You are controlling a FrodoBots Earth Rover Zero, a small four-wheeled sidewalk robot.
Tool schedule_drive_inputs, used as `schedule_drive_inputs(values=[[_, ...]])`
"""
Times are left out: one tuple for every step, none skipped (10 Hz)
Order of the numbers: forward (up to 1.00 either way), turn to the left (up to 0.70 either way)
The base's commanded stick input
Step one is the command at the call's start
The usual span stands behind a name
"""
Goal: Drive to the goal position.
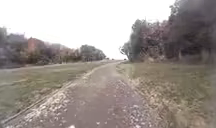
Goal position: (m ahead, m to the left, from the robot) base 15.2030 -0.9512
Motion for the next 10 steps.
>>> schedule_drive_inputs(values=[[0.6,0.0],[0.6,0.0],[0.6,0.0],[0.6,0.0],[0.6,0.0],[0.6,0.0],[0.6,0.0],[0.6,0.0],[0.6,0.0],[0.6,0.0]])
